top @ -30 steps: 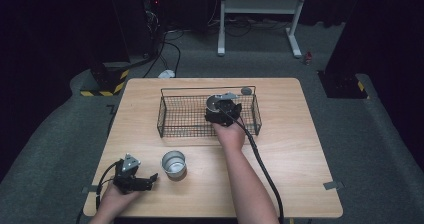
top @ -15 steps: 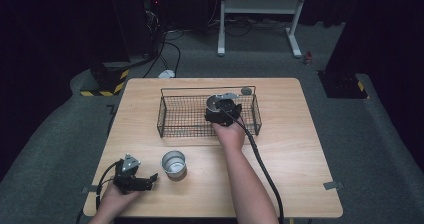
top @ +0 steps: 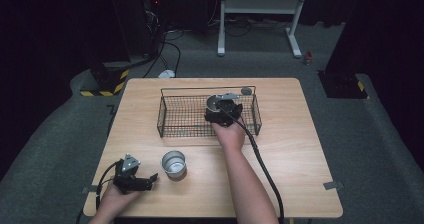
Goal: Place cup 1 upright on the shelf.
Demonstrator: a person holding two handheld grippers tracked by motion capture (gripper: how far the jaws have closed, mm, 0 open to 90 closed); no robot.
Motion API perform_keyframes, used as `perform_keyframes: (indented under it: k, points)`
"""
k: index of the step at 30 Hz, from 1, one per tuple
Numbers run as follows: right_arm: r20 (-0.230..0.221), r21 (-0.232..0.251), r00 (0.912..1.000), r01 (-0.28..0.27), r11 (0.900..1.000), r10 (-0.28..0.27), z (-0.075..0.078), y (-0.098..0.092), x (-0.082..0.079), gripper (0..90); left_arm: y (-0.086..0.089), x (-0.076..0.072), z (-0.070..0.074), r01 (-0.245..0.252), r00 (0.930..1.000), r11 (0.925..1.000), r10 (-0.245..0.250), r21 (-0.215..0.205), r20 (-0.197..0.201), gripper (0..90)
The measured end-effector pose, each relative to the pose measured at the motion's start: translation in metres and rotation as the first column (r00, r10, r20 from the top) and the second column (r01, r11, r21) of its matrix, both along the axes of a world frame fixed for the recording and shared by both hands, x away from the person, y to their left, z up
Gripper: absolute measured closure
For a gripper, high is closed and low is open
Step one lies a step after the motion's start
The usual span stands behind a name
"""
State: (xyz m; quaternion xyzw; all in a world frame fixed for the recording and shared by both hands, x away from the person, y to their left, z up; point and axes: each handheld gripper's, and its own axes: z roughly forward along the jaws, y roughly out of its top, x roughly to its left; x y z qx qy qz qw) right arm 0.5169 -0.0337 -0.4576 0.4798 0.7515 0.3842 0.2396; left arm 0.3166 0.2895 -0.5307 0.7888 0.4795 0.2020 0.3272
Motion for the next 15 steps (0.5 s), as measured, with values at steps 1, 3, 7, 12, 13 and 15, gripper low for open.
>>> perform_keyframes:
  k: [1, 3, 7, 12, 13, 15]
  points:
    - [-0.001, 0.002, 1.0, 0.001, 1.0, -0.001, 0.001, 0.0, -0.001, 9.9, 0.0, 0.0, 0.0, 0.0, 1.0, 1.0, 0.0, -0.001, 0.0, 2.1]
    - [0.006, -0.005, 1.0, 0.006, 1.0, -0.006, 0.002, -0.001, -0.002, 9.9, 0.0, 0.0, 0.0, 0.0, 1.0, 1.0, 0.0, 0.0, 0.002, 2.1]
    - [0.017, 0.007, 0.9998, -0.007, 1.0, 0.007, 0.004, -0.004, -0.008, 9.9, 0.0, 0.0, 0.0, 0.0, 1.0, 1.0, 0.0, 0.001, 0.001, 2.1]
    - [0.026, 0.029, 0.9996, -0.012, 1.0, 0.011, 0.002, -0.014, -0.014, 9.9, 0.0, 0.0, 0.0, -0.001, 1.0, 1.0, 0.001, 0.001, 0.001, 2.0]
    - [0.027, 0.026, 0.9996, -0.011, 1.0, 0.01, 0.001, -0.016, -0.015, 9.9, 0.0, 0.0, 0.0, -0.001, 1.0, 1.0, 0.001, 0.002, 0.001, 2.0]
    - [0.022, 0.037, 0.9997, -0.007, 0.999, 0.006, 0.001, -0.019, -0.018, 9.9, 0.0, 0.0, 0.0, -0.001, 1.0, 1.0, 0.001, 0.002, 0.001, 2.0]
